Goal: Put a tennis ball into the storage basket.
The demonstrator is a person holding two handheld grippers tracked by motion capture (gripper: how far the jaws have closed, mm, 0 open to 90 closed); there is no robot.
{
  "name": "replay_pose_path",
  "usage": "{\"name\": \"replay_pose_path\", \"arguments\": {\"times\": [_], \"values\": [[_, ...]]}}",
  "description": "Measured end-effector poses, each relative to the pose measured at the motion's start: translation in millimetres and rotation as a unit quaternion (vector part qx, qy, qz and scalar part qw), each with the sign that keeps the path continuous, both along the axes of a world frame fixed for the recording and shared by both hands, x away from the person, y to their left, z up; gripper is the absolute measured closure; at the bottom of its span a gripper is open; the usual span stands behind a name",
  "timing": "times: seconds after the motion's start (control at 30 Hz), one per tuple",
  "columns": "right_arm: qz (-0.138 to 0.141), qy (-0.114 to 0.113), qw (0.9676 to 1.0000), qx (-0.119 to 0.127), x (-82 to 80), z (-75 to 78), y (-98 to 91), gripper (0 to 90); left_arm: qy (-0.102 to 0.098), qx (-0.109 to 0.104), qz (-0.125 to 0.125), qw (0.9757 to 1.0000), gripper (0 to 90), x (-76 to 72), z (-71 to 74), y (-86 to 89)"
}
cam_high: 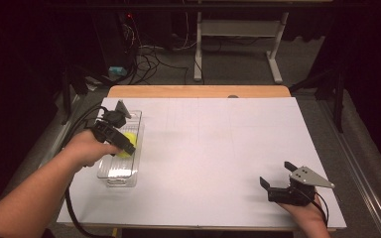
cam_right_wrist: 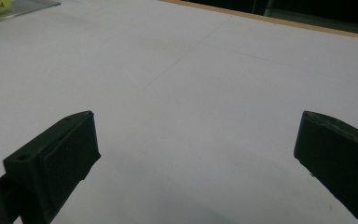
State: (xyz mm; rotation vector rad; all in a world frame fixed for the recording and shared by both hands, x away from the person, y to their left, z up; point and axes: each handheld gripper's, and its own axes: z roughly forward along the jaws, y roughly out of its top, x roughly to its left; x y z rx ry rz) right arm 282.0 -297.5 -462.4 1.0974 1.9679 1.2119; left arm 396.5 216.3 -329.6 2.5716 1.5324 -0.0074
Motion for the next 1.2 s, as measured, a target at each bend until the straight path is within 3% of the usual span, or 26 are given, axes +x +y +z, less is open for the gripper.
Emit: {"name": "replay_pose_path", "arguments": {"times": [0.27,0.67,0.8,0.93,0.97,1.0,1.07,1.2], "values": [[0.001,0.001,1.0000,-0.001,0.1,-0.1,0.7,0.0,0.006,0.009,0.008,0.9999,26.7,-4.0,-6.9,10.8],[0.004,0.007,1.0000,-0.001,0.5,-2.4,2.8,0.0,0.033,0.018,0.011,0.9992,26.4,-3.6,-39.3,13.8],[0.004,0.006,1.0000,-0.003,0.4,-2.4,3.0,0.0,0.034,0.025,0.009,0.9991,26.3,-4.3,-48.0,12.2],[0.004,0.006,1.0000,-0.003,0.3,-2.4,3.1,0.0,0.028,0.027,0.009,0.9992,25.4,-5.1,-45.6,12.1],[0.004,0.006,1.0000,-0.003,0.3,-2.4,3.1,0.0,0.024,0.023,0.008,0.9994,22.0,-5.2,-41.9,11.9],[0.004,0.006,1.0000,-0.002,0.2,-2.4,3.2,0.0,0.021,0.020,0.006,0.9995,13.2,-5.3,-38.5,11.8],[0.004,0.006,1.0000,-0.002,0.2,-2.4,3.3,0.0,0.009,0.012,0.005,0.9999,8.4,-6.1,-29.5,11.7],[0.005,0.006,1.0000,-0.003,0.2,-2.3,4.0,0.0,-0.001,0.018,-0.003,0.9998,6.0,-8.4,-22.6,5.7]]}}
